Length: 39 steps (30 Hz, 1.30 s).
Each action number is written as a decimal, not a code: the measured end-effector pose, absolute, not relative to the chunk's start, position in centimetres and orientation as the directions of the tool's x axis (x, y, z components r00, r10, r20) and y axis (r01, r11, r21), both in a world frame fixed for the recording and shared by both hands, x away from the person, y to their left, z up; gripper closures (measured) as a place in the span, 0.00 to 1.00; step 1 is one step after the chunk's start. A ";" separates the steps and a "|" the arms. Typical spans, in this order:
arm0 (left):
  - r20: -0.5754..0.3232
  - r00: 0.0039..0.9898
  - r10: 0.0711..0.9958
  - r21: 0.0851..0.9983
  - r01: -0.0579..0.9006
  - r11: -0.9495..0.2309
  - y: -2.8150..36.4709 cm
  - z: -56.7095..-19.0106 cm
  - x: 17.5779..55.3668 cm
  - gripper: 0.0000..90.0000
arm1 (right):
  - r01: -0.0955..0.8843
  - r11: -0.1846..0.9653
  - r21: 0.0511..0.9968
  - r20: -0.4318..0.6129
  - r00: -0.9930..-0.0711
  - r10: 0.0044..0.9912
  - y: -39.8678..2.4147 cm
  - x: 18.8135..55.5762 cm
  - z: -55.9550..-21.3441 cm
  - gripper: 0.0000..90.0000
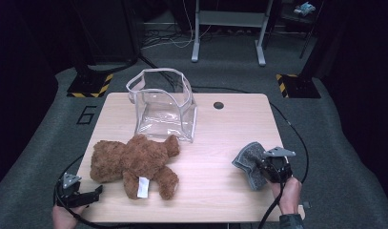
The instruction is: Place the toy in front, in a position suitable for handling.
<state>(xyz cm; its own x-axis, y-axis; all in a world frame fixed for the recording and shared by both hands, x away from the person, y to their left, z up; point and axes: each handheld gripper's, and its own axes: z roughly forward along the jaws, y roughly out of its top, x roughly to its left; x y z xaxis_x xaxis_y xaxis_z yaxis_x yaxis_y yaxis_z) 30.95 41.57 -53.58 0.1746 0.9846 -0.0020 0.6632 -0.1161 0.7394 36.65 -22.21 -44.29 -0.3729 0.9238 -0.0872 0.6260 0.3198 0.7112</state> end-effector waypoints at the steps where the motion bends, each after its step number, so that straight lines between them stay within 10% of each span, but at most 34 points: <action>1: -0.002 0.175 0.985 0.740 0.663 -0.116 41.6 -53.6 30.9 0.00 | 0.630 0.314 0.710 -0.086 -0.365 0.927 -22.3 36.8 -44.2 0.86; 39: -0.004 0.172 0.985 0.740 0.663 -0.113 41.5 -53.6 31.0 0.00 | 0.746 0.065 0.662 -0.041 -0.050 0.998 -25.8 43.3 -47.4 0.85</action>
